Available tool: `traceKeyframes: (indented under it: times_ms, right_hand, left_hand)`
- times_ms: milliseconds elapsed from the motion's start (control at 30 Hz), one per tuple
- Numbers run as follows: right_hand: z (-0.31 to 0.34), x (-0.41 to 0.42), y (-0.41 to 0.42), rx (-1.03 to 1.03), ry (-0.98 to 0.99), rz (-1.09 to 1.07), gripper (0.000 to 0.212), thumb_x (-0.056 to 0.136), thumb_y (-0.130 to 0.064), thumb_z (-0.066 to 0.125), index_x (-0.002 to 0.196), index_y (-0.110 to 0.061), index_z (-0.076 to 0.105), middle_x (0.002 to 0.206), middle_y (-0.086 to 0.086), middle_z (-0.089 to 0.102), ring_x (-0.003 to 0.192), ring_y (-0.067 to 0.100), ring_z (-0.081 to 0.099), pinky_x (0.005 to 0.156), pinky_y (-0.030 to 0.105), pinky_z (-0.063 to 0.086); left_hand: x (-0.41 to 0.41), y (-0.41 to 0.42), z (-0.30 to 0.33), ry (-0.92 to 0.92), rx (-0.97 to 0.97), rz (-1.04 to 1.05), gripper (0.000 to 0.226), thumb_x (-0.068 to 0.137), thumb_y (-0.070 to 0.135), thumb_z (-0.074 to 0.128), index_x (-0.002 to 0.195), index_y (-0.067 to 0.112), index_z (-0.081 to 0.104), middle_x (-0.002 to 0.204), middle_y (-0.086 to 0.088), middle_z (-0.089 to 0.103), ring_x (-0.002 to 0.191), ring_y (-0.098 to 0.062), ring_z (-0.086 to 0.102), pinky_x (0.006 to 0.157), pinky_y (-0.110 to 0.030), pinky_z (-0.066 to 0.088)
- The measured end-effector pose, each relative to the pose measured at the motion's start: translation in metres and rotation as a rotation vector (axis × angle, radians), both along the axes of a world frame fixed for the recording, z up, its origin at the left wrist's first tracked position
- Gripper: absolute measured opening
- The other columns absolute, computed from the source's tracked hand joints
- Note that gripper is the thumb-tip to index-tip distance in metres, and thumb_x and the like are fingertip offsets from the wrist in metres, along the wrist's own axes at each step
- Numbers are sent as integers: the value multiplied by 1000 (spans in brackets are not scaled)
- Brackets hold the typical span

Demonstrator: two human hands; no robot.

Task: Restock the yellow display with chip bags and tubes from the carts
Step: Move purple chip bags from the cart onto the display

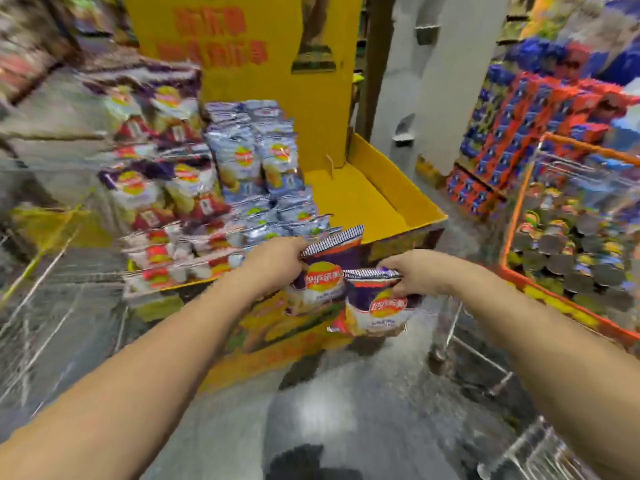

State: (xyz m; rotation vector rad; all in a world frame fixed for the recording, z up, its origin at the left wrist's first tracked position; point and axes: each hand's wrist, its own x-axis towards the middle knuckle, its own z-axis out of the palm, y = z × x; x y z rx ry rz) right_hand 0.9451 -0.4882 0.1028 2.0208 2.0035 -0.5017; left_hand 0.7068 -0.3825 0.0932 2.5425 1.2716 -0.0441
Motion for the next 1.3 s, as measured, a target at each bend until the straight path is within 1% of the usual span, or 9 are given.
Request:
traceKeyframes:
  times_ms: [133, 267, 500, 667, 867, 967, 1100, 1200, 1300]
  right_hand:
    - [-9, -84, 73, -2, -29, 79, 63, 88, -40, 65, 144, -27, 40, 133, 3, 57, 118, 26, 54, 85, 32, 46]
    - [-13, -135, 122, 62, -2, 176, 69, 87, -45, 64, 147, -31, 36, 143, -3, 49, 126, 22, 50, 97, 34, 44]
    - [15, -191, 207, 96, 14, 296, 58, 88, -45, 65, 139, -27, 44, 126, -5, 53, 116, 23, 53, 89, 36, 46]
    - [40, -204, 276, 143, 8, 347, 49, 88, -44, 65, 132, -30, 50, 121, -2, 59, 105, 23, 56, 88, 41, 48]
    - [50, -210, 373, 170, 0, 412, 46, 88, -38, 67, 130, -30, 49, 99, -6, 57, 90, 21, 58, 77, 37, 50]
    - [39, -216, 416, 153, -9, 446, 51, 89, -36, 66, 136, -31, 47, 95, -8, 55, 77, 15, 57, 63, 28, 44]
    - [-2, -221, 471, 149, -55, 541, 59, 89, -39, 64, 142, -29, 42, 134, -1, 55, 116, 24, 54, 77, 29, 41]
    - [-34, -220, 501, 93, -84, 555, 67, 88, -48, 62, 146, -28, 35, 142, 1, 50, 125, 27, 50, 93, 39, 47]
    - [-50, -219, 520, 50, -87, 554, 69, 88, -50, 62, 146, -27, 34, 143, 1, 48, 126, 27, 49, 96, 44, 47]
  left_hand:
    - [-98, 44, -5, 47, 19, 114, 24, 93, 29, 56, 116, 21, 57, 117, -8, 63, 107, -31, 60, 79, -36, 48]
    - [-164, 74, 2, 56, 22, 170, 24, 94, 26, 56, 117, 21, 60, 117, -7, 64, 105, -29, 59, 74, -33, 45]
    - [-239, 138, 22, 20, 73, 319, 26, 95, 27, 56, 121, 28, 59, 117, 2, 64, 105, -25, 60, 82, -36, 51]
    - [-264, 199, 35, 32, 130, 386, 29, 93, 24, 57, 122, 29, 61, 116, -3, 66, 102, -27, 60, 84, -40, 53]
    - [-266, 291, 33, 103, 140, 397, 30, 91, 23, 61, 121, 25, 63, 118, -6, 65, 104, -28, 59, 83, -39, 51]
    - [-263, 332, 24, 153, 83, 391, 29, 90, 24, 65, 119, 22, 63, 118, -5, 65, 100, -25, 57, 79, -34, 48]
    - [-258, 378, 0, 244, -24, 395, 39, 92, 28, 64, 129, 18, 58, 126, -8, 61, 114, -29, 56, 86, -32, 46]
    - [-257, 402, -23, 264, -89, 407, 46, 92, 29, 63, 136, 18, 52, 129, -10, 60, 115, -30, 56, 90, -33, 46]
    - [-257, 415, -42, 262, -102, 420, 53, 92, 33, 62, 142, 25, 47, 134, -7, 58, 119, -30, 55, 95, -36, 47]
